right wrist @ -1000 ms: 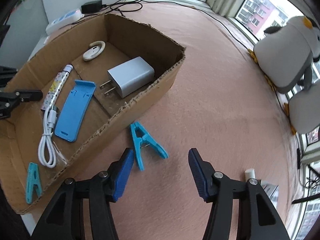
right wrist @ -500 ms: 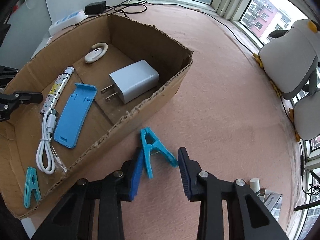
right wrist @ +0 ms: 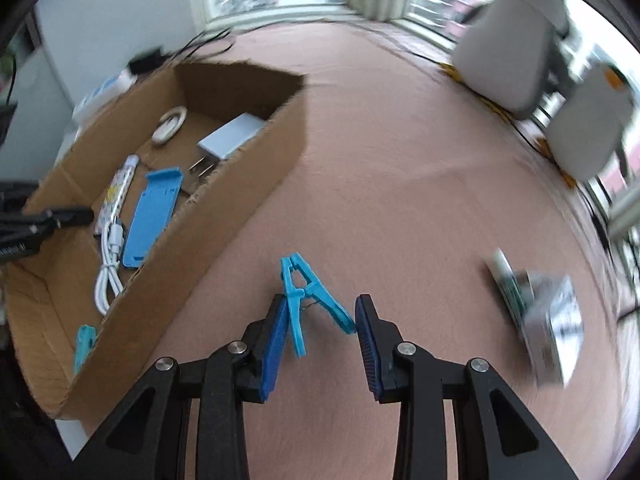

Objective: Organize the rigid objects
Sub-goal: 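Carry the teal clothespin over the box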

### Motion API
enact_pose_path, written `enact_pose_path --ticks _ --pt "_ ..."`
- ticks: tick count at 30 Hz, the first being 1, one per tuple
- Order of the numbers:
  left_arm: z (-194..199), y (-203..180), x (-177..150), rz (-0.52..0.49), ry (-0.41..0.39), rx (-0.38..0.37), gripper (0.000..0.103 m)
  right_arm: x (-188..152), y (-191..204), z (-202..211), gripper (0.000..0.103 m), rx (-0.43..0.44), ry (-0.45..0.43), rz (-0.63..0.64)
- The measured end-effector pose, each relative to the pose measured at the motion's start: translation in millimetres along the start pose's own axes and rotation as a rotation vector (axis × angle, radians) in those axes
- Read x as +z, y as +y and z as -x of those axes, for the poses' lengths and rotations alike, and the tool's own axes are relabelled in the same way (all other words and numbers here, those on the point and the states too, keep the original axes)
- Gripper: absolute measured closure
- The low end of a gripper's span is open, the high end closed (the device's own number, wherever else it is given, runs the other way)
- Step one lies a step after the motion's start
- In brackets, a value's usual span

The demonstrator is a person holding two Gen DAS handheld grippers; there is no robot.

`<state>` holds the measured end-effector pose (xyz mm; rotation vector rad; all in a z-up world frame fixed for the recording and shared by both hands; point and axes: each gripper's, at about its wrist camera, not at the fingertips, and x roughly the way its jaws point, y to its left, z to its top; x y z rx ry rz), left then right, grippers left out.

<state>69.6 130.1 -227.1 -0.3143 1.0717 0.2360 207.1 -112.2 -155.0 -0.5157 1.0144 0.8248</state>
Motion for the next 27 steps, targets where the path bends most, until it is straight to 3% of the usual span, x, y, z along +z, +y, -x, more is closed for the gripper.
enact_pose_path --ticks 6,12,18,27 --pt "0.0 0.2 0.1 -0.001 0.000 0.001 0.080 -10.4 -0.1 37.1 0.072 0.001 -0.083 -0.115" --pt "0.3 0.3 0.1 0.001 0.000 0.000 0.080 0.2 26.3 66.0 0.072 0.047 -0.135 -0.102" --pt "0.3 0.2 0.2 0.001 0.000 0.000 0.080 9.0 71.2 72.5 0.072 0.152 -0.116 -0.032" --pt "0.2 -0.1 0.3 0.001 0.000 0.000 0.080 8.5 136.7 54.7 0.072 0.219 -0.004 0.130"
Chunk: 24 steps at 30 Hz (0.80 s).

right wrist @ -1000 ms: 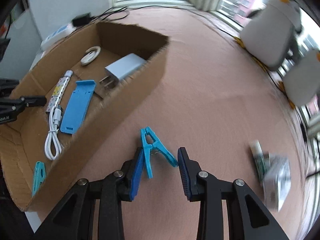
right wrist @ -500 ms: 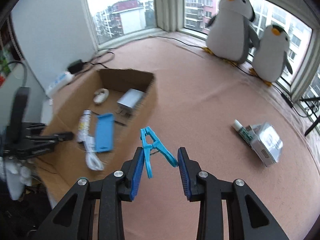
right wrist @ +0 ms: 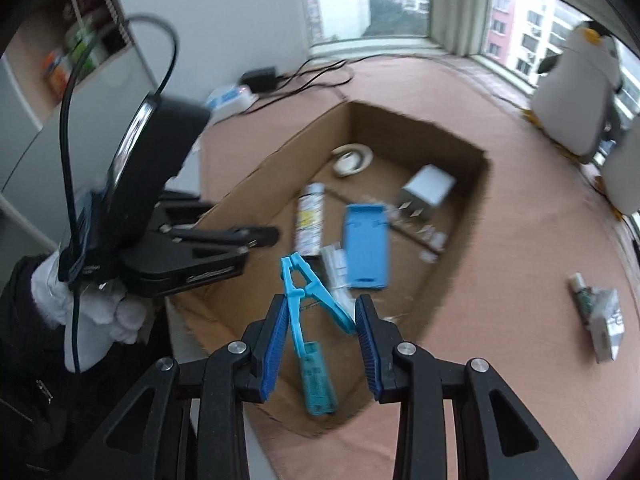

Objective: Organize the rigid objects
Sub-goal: 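Carry the teal clothespin over the box, then open the right gripper to drop the clothespin into the box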

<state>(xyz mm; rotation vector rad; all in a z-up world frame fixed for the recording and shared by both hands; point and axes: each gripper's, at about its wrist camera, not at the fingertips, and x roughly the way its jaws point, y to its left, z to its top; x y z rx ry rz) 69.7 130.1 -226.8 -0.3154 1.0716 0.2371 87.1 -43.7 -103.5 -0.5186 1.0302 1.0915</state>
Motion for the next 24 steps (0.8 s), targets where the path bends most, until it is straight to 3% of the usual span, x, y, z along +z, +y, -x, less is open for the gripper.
enact_pose_path --ticks 5,13,19,24 --pt "0.0 0.4 -0.1 0.000 0.001 -0.001 0.080 -1.5 12.9 -14.8 0.072 0.013 0.055 0.040" --pt "0.0 -0.1 0.0 0.001 -0.001 0.000 0.080 -4.2 21.4 -16.1 0.071 0.015 0.069 0.069" --pt "-0.1 -0.1 0.3 -0.001 -0.001 0.001 0.080 -1.8 26.8 -16.2 0.058 0.006 0.065 0.067" --pt "-0.1 -0.3 0.3 0.000 0.000 0.000 0.080 -3.0 22.1 -13.7 0.057 -0.007 0.058 0.051"
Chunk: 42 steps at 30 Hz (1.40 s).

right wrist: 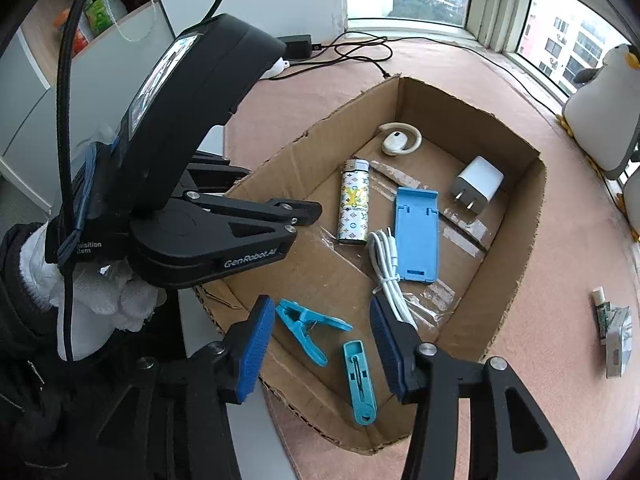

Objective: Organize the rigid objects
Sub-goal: 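Open the right gripper to drop the clothespin into the box, then move the right tool to the clear boxed card reader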

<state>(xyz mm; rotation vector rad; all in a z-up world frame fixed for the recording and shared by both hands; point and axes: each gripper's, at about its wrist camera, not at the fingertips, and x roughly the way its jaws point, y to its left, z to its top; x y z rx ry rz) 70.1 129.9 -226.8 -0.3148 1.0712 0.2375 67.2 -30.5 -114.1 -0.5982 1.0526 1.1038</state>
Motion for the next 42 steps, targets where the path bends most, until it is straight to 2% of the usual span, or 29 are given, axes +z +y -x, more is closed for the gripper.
enact_pose_path --ticks 11,16,23,27,33,35,42 --pt "-0.1 0.5 0.1 0.000 0.000 0.000 0.080 -13.5 -31.8 23.2 0.054 -0.012 -0.069 -0.147" --pt "0.0 0.3 0.2 0.000 0.000 0.000 0.080 -26.6 -65.5 40.4 0.046 -0.013 -0.119 -0.277" --pt "0.3 -1.1 0.4 0.000 -0.001 -0.002 0.080 -52.8 -142.2 66.8 0.045 -0.130 -0.160 -0.517" --pt "0.2 -1.8 0.9 0.001 -0.001 -0.003 0.080 -67.9 -189.4 76.2 0.045 -0.240 -0.170 -0.660" --pt "0.1 -3.4 1.8 0.002 -0.002 -0.004 0.080 -81.1 -250.3 76.9 0.045 -0.380 -0.140 -0.820" --pt "-0.1 -3.7 2.4 0.001 -0.001 -0.004 0.080 -83.2 -264.9 73.7 0.044 -0.400 -0.128 -0.854" --pt "-0.1 -3.7 2.1 0.000 -0.002 -0.004 0.080 -88.2 -312.2 53.8 0.044 -0.347 -0.094 -1.011"
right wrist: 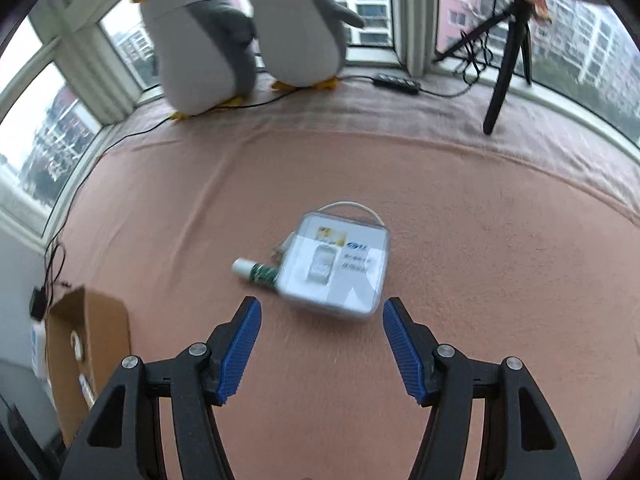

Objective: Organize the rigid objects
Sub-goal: 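Move the right tool to the clear boxed card reader, then grasp the clear boxed card reader with the right gripper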

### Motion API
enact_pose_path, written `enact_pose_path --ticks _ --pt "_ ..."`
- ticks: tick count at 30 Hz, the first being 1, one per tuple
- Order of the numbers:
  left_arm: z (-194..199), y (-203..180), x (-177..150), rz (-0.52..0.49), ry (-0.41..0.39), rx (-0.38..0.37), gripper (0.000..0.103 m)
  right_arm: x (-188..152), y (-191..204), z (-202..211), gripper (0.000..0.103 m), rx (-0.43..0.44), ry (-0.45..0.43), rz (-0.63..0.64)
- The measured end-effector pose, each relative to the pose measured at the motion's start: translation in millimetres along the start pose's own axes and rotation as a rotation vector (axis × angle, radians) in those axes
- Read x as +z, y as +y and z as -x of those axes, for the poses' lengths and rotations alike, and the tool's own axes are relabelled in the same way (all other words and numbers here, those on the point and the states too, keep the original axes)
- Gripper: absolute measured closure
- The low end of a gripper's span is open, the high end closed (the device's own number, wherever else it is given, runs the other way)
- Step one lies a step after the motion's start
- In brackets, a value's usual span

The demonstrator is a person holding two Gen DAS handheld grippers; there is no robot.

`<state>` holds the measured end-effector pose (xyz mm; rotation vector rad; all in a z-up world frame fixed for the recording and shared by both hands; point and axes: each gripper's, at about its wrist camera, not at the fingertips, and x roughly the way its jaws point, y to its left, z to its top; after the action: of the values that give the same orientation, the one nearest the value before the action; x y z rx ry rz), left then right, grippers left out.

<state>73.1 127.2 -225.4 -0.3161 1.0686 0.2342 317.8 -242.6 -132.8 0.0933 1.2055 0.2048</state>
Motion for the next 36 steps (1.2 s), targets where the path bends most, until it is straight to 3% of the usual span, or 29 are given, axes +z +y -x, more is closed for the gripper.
enact_pose_path --ticks 12,23,36 --pt "-0.9 0.4 0.0 0.001 -0.002 -0.009 0.080 24.9 -2.5 -26.5 0.044 -0.031 0.063 -0.059" --pt "-1.2 0.2 0.3 0.001 -0.001 -0.009 0.080 29.2 2.2 -41.1 0.036 -0.046 0.095 -0.066" --pt "-1.1 0.4 -0.3 -0.002 -0.002 -0.011 0.080 23.9 -14.4 -49.3 0.035 -0.041 0.126 -0.094"
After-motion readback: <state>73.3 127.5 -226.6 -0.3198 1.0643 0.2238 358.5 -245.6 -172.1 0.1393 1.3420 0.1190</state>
